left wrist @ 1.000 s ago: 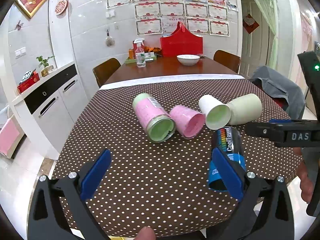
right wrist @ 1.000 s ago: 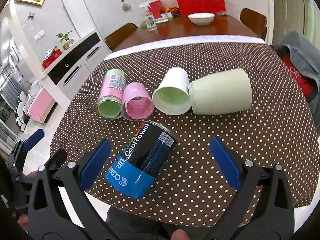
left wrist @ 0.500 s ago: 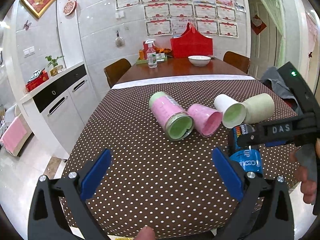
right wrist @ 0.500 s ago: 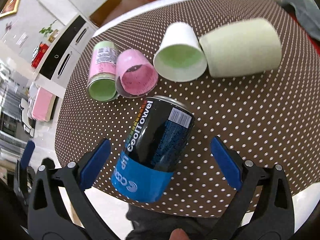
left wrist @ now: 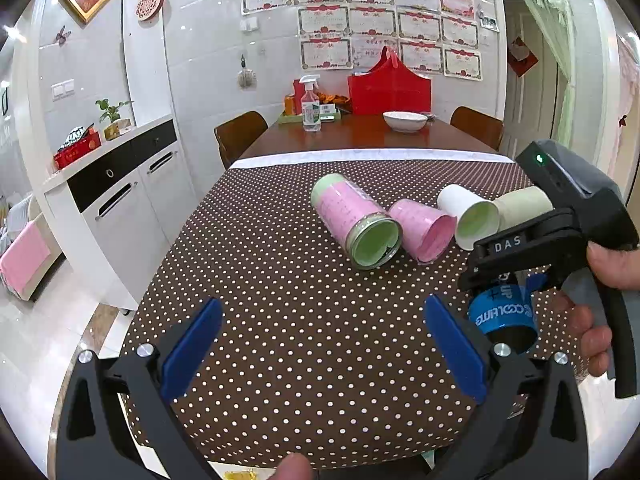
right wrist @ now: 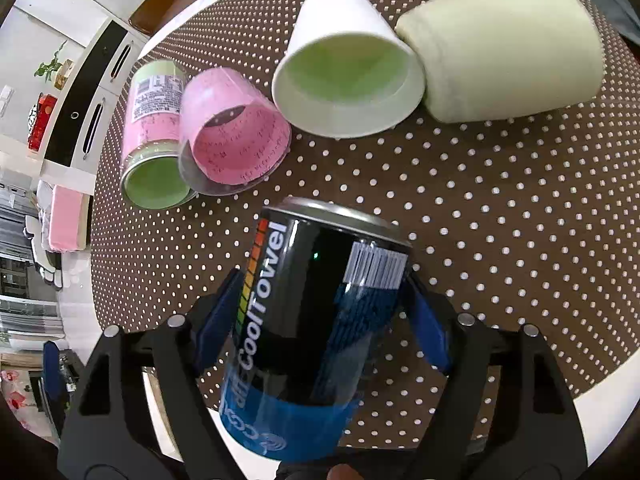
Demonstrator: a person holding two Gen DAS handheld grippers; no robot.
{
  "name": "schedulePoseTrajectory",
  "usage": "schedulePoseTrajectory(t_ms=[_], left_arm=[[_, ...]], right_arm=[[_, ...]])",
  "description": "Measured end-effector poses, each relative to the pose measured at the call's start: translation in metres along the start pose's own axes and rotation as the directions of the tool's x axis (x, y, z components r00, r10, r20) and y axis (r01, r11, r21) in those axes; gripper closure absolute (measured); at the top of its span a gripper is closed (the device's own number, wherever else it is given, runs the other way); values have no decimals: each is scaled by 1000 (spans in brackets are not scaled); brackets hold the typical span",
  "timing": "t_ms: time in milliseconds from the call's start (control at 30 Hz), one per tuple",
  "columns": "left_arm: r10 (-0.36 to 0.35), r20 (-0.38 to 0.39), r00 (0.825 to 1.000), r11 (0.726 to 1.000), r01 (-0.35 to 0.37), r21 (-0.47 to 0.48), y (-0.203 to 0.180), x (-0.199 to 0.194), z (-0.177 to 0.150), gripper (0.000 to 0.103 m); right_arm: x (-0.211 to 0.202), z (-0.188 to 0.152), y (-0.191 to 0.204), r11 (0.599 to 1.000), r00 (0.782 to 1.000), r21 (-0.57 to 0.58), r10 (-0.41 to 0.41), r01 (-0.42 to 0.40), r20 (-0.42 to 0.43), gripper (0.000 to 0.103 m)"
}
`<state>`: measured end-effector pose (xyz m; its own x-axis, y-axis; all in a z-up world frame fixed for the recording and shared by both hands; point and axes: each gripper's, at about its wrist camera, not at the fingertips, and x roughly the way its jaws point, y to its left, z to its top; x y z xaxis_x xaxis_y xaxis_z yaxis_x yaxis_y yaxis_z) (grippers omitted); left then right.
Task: Flip cup upside down
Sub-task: 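Rotate the can in the right gripper until its metal top faces up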
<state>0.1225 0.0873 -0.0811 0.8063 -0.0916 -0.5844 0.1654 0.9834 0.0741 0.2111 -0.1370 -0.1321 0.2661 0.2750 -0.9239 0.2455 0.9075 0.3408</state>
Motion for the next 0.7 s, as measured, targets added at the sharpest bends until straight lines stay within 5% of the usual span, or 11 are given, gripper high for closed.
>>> schedulePoseTrajectory(t_ms=[167, 300, 567, 700], left_arm=[[-2, -3, 1000, 1000, 2, 1, 0, 0, -1, 4], [2, 5, 1000, 1000, -2, 0, 0, -2, 0, 4], [14, 12, 1000, 1000, -14, -15, -4, -6, 8, 4], [25, 24, 999, 1000, -25, -18, -8, -10, 13, 4]], right_arm=[[3, -2, 8, 998, 1000, -53, 26, -26, -1, 31], [-12, -7, -5, 990, 989, -58, 134, -130, 66, 33], [-48, -24, -11, 963, 930, -148, 259, -226, 260, 35], [-66, -34, -7, 958, 887, -230, 252, -171, 387, 35]])
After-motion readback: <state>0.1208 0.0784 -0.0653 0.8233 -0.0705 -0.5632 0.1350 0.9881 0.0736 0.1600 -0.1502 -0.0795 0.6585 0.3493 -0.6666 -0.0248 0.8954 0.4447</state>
